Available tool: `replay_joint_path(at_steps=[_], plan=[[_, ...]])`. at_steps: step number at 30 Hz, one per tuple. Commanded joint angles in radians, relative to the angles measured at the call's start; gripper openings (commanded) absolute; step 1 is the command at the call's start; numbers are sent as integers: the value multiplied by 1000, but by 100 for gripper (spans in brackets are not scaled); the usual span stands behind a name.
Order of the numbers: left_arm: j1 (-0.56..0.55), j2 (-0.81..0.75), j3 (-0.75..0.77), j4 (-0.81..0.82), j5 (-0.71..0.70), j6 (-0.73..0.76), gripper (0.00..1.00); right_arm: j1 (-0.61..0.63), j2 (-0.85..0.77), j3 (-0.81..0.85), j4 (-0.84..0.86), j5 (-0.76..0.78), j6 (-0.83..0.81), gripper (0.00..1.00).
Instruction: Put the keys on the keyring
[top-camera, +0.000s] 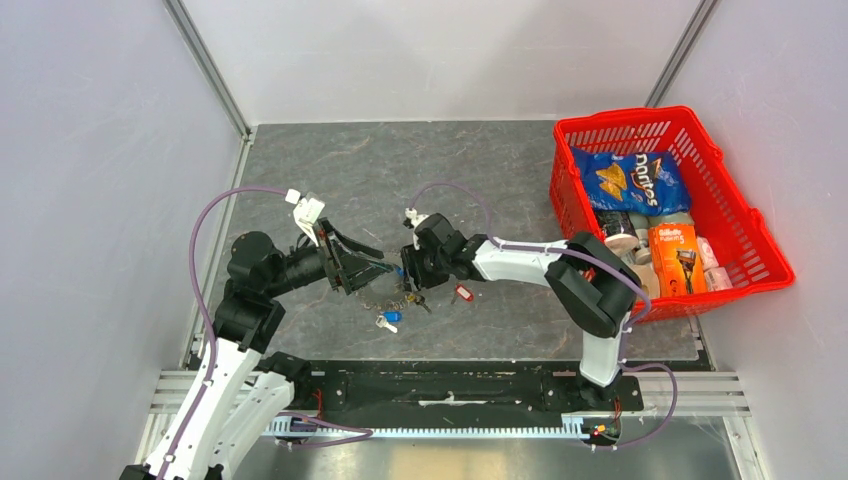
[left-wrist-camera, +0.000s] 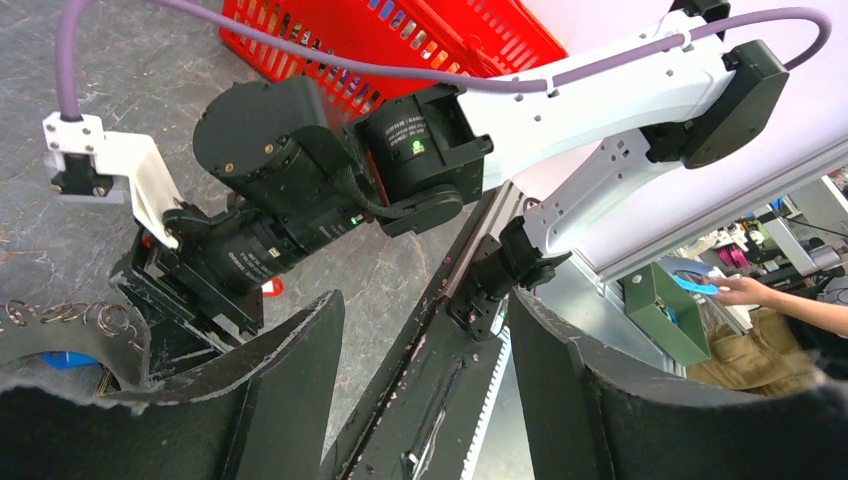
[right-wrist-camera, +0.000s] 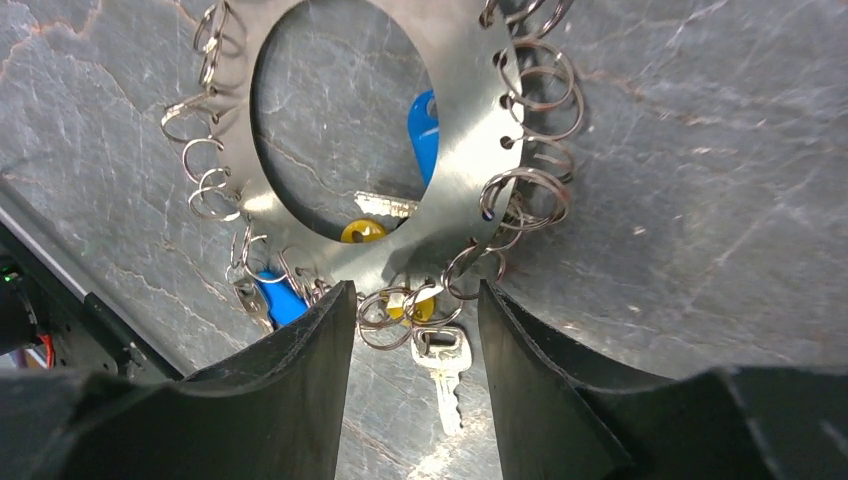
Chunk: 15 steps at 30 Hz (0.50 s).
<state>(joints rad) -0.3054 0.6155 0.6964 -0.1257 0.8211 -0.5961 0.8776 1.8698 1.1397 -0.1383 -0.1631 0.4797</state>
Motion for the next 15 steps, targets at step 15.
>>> replay_joint_path(at_steps=[15], plan=[[-4,-8,8,11,9,39,68,-34,86,-87,289,0,234,25]])
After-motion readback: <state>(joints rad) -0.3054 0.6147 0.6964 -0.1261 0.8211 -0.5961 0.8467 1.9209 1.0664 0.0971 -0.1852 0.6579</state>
